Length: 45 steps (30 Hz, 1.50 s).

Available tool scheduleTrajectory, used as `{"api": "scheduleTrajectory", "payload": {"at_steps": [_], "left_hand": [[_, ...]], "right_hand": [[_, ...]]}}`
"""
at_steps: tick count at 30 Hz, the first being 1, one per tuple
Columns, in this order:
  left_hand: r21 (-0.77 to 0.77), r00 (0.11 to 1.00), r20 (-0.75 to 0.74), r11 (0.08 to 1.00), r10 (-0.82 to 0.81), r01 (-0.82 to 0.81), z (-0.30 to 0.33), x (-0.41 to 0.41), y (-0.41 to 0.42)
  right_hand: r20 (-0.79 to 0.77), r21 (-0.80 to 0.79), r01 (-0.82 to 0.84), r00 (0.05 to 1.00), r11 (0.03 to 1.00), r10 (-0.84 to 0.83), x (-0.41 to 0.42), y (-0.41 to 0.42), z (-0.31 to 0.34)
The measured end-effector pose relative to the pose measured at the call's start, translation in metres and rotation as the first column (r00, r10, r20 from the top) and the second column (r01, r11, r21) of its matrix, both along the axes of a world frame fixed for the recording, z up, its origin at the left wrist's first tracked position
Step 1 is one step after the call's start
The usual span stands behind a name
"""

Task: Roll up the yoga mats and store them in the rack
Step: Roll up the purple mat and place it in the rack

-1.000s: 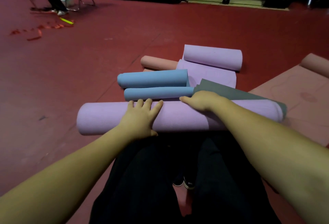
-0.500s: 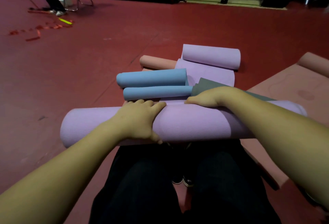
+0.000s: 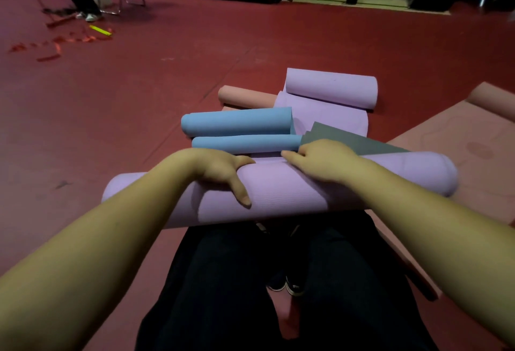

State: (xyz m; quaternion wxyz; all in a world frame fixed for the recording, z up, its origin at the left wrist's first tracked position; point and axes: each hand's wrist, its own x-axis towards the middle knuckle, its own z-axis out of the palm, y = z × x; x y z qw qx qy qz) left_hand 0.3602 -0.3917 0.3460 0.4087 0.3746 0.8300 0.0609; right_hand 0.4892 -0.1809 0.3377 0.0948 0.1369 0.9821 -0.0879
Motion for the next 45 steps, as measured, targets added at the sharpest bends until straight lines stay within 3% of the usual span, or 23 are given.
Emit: {"api": "scheduleTrajectory", "payload": {"at_steps": [5, 10, 13, 15, 19, 21, 23, 29, 38, 45], "left_hand": [[-0.041, 0.965, 0.232, 0.992, 0.125, -0.119, -0.005, -0.017, 0.016], [0.083, 0.967, 0.211, 0.984, 0.140, -0.161, -0.012, -0.022, 0.014], [0.256, 0.996, -0.027, 0.963, 0.088, -0.078, -0.017, -0.018, 0.004], [0.347, 0.962, -0.266, 0.937, 0.068, 0.030, -0.023, -0.009, -0.006], [0.423, 0.719, -0.677, 0.883, 0.159, 0.203, -0.052, 0.022, -0.027], [0.333, 0.570, -0.811, 0.905, 0.132, 0.265, -0.069, 0.037, -0.034], [0.184, 0.481, -0.876, 0.949, 0.039, 0.257, -0.079, 0.047, -0.035], [0.000, 0.480, -0.874, 0.990, -0.068, 0.141, -0.072, 0.049, -0.026], [0.027, 0.484, -0.871, 0.977, -0.081, 0.212, -0.043, 0.056, -0.027], [0.053, 0.561, -0.823, 0.970, -0.092, 0.237, -0.003, 0.082, -0.035]], "right_hand": [[-0.074, 0.090, 0.041, 0.997, 0.995, -0.035, 0.004, -0.006, -0.025], [-0.043, 0.073, 0.095, 0.995, 0.993, -0.092, -0.010, 0.002, -0.029], [-0.013, 0.055, 0.087, 0.996, 0.995, -0.086, -0.016, 0.003, -0.028], [0.024, 0.035, 0.090, 0.996, 0.995, -0.091, -0.020, 0.004, -0.026], [0.124, -0.029, 0.115, 0.986, 0.993, -0.111, -0.029, 0.005, -0.019], [0.164, -0.065, 0.123, 0.980, 0.990, -0.111, -0.031, 0.004, -0.014], [0.196, -0.096, 0.132, 0.974, 0.987, -0.111, -0.034, 0.003, -0.011], [0.236, -0.146, 0.149, 0.965, 0.978, -0.112, -0.037, 0.004, -0.009], [0.249, -0.177, 0.124, 0.965, 0.976, -0.078, -0.031, 0.007, 0.006], [0.298, -0.245, 0.111, 0.954, 0.963, -0.034, -0.018, 0.016, 0.016]]}}
